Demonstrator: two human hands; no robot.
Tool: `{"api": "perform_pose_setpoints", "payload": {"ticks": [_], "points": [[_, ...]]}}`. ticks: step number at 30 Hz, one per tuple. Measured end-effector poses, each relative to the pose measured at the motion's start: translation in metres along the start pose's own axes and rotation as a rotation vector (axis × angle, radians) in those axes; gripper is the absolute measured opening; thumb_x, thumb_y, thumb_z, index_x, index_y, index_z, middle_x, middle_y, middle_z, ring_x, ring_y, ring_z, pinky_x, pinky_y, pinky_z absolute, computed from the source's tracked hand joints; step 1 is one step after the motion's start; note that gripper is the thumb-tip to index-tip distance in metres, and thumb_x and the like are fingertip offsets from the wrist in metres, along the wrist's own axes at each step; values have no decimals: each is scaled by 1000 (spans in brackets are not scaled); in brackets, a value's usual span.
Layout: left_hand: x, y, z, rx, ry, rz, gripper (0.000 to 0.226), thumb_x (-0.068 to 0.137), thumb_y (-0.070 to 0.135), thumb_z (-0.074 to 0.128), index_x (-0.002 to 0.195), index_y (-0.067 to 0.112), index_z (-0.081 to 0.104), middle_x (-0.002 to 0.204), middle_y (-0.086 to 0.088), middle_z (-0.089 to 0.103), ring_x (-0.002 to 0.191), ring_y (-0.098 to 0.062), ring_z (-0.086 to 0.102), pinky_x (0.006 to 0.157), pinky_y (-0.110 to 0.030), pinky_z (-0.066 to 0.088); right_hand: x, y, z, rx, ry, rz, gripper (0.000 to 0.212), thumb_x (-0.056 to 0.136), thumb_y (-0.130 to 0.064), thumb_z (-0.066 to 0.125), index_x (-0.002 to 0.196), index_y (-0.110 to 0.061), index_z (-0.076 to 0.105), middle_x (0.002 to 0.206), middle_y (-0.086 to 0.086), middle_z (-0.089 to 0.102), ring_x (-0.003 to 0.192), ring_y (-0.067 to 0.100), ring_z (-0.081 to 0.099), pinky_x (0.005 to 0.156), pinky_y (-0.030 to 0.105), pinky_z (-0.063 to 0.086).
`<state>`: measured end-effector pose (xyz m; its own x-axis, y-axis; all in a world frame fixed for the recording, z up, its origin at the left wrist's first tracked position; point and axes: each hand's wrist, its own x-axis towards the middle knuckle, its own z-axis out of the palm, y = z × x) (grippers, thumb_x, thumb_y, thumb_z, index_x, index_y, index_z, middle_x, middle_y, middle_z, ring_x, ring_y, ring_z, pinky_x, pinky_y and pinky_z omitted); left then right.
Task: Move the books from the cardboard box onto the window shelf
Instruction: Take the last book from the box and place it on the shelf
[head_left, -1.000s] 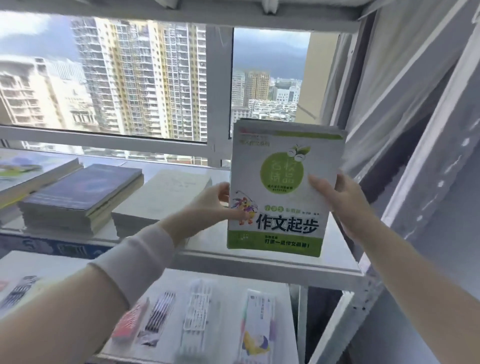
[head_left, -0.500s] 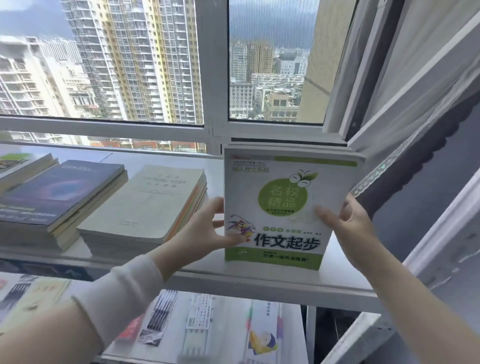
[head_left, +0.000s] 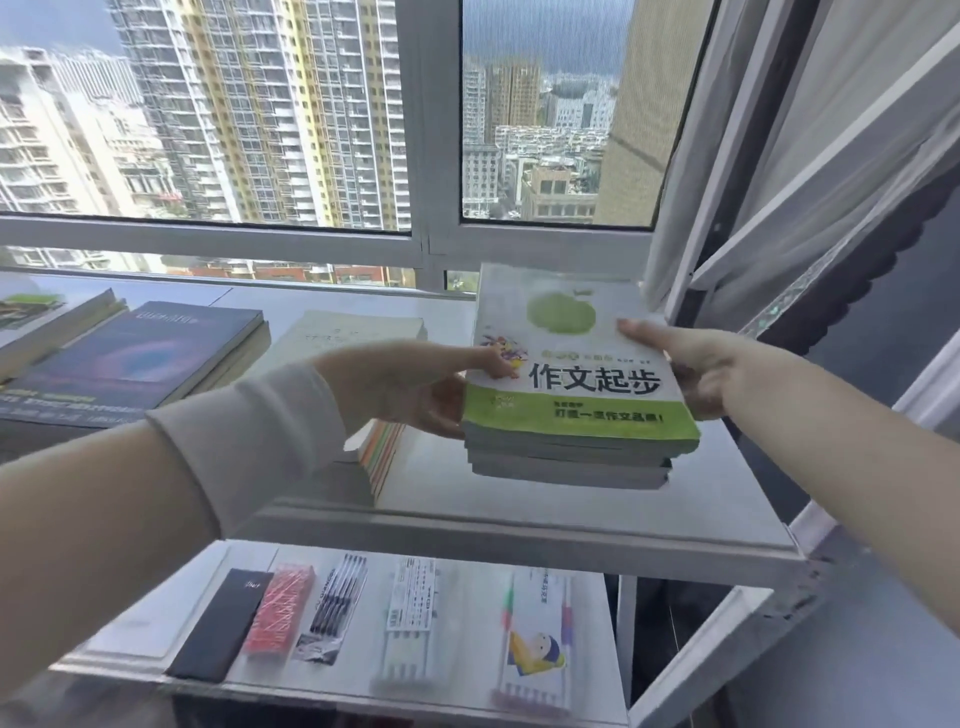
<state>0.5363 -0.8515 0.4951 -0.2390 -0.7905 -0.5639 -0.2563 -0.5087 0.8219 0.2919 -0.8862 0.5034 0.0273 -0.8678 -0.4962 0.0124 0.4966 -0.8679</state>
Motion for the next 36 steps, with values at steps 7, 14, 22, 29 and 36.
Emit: {"api": "perform_pose_setpoints", "payload": {"ticks": [7, 14, 22, 29, 36], "points": [[25, -25, 5, -1, 13, -113, 30, 85, 29, 65, 108, 11, 60, 90, -6, 66, 69, -14, 64, 60, -25, 60, 23, 30, 3, -30, 61, 135, 43, 64, -29, 80, 97, -5, 64, 75, 16, 75, 65, 26, 73, 84, 47, 52], [25, -25, 7, 3, 45, -73, 46, 86, 26, 64, 126, 5, 56, 104, -11, 65, 74, -15, 62, 54, -19, 59, 26, 32, 2, -87, 105, 62, 37, 67, -30, 80, 83, -6, 57, 74, 11, 67, 66, 23, 67, 75, 43, 58], [23, -22, 8, 59, 84, -53, 24, 86, 25, 66, 101, 6, 65, 84, -6, 70, 58, -10, 67, 56, -18, 58, 32, 34, -4, -211, 100, -12, 39, 64, -36, 81, 83, -11, 58, 62, 5, 73, 74, 19, 68, 77, 39, 58], [14, -22, 12, 194, 195, -13, 36, 82, 33, 70, 103, 4, 64, 93, -11, 73, 73, -17, 67, 73, -25, 59, 19, 33, -2, -362, 168, -92, 40, 71, -39, 77, 77, -10, 51, 71, 7, 63, 60, 16, 61, 38, 23, 52], [-4, -35, 20, 564, 518, 305, 60, 87, 43, 59, 135, 8, 47, 131, -7, 59, 112, -23, 60, 98, -37, 50, 17, 32, 4, -676, 264, -198, 55, 80, -50, 64, 101, 0, 57, 92, 15, 66, 80, 30, 65, 74, 39, 56]]}}
